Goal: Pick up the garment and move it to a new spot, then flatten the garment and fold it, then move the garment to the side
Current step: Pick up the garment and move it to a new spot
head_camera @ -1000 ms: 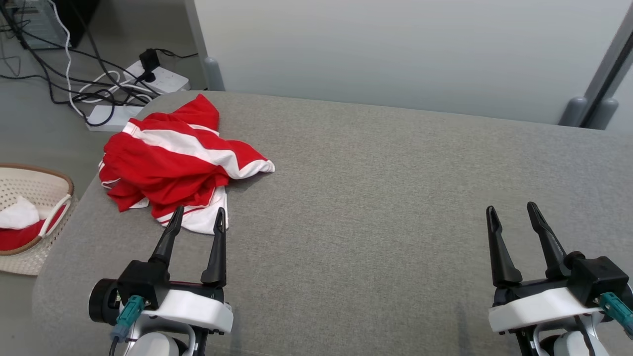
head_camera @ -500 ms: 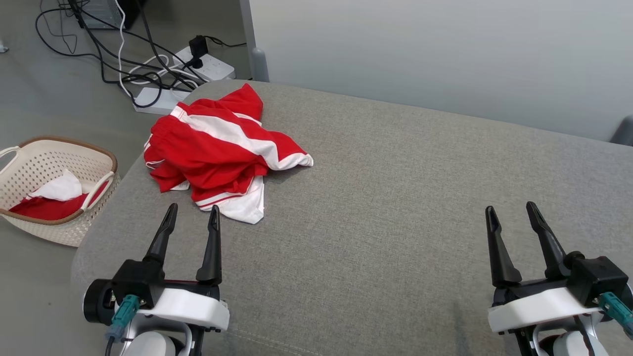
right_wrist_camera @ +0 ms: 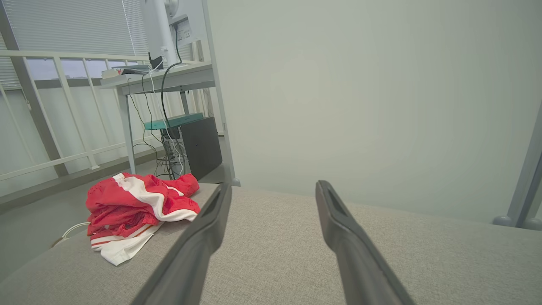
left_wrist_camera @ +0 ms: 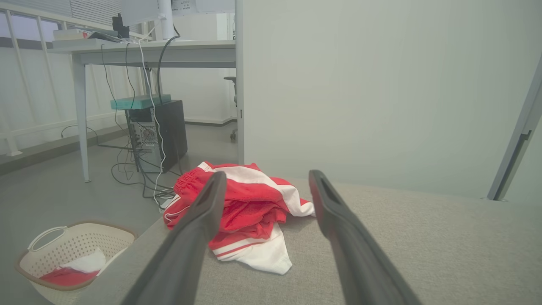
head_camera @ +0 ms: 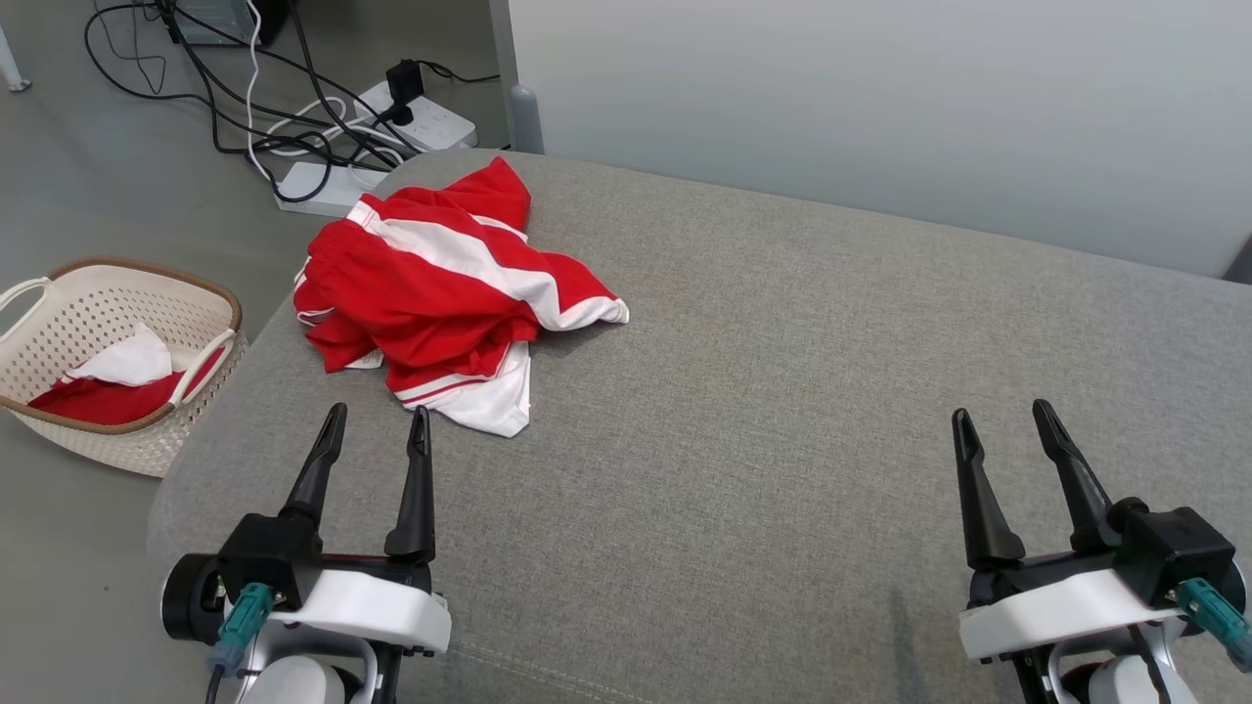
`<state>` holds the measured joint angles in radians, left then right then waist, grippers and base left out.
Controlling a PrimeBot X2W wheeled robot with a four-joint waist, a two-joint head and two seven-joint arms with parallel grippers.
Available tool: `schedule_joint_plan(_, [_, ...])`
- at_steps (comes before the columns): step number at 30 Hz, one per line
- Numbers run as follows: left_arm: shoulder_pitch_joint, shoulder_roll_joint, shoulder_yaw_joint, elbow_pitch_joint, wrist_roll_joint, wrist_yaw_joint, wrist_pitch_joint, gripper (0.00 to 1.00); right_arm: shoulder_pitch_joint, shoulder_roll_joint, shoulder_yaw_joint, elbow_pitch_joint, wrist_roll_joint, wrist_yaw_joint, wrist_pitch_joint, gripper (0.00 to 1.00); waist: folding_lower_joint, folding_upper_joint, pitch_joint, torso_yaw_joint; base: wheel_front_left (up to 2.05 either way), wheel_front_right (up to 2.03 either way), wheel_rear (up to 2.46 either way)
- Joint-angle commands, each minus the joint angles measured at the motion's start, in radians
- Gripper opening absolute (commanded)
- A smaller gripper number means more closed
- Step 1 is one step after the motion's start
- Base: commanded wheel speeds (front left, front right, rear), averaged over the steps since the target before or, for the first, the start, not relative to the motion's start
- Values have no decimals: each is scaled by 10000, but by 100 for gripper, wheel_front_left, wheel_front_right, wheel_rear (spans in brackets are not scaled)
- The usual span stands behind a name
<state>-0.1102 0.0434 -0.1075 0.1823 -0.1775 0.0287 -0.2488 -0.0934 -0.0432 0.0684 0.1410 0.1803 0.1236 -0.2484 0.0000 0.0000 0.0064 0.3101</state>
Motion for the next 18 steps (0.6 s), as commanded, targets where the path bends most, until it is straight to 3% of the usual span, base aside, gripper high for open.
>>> schedule_joint_plan(1, [-557, 68, 364, -203, -3, 76, -130, 100, -260, -105, 201, -322, 79, 71, -134, 100, 0, 0, 10, -18, 0, 0, 0])
schedule_joint_plan(10, [-1056, 68, 448, 106, -85, 86, -130, 100, -289, -163, 226, -349, 90, 71, -134, 100, 0, 0, 175, -183, 0, 0, 0])
schedule_joint_plan(18, [-2621, 68, 951, 959, -161, 56, -130, 100, -910, -506, 432, -439, 127, 71, -134, 100, 0, 0, 1026, -596, 0, 0, 0])
